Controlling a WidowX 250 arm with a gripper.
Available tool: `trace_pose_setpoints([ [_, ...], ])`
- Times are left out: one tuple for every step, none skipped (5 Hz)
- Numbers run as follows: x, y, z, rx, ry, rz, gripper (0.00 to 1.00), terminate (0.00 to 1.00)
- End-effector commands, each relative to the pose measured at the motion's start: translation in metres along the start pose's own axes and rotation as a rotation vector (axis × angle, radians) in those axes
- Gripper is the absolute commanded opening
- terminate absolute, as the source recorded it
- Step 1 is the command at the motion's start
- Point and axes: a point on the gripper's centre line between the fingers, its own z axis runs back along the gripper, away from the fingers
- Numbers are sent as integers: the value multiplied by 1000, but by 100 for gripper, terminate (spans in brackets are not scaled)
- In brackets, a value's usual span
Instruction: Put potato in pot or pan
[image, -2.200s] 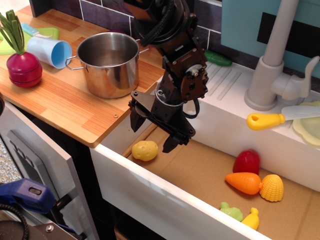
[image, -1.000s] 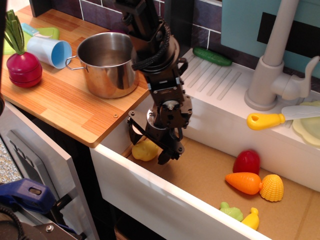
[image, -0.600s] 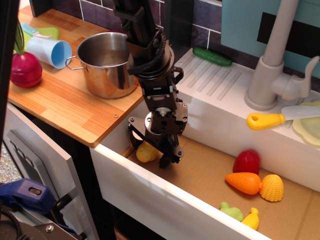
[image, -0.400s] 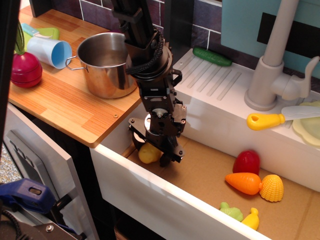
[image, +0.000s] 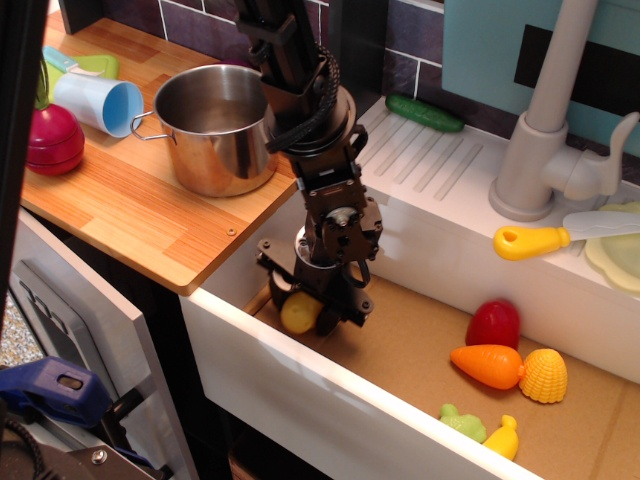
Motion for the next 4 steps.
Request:
trace_pose_setpoints([
  [25,4,69,77,-55,53,0,0],
  [28,15,114,156,-46,71,0,0],
  [32,27,152,237,-68,65,0,0],
  [40,42,181,295,-85,39,0,0],
])
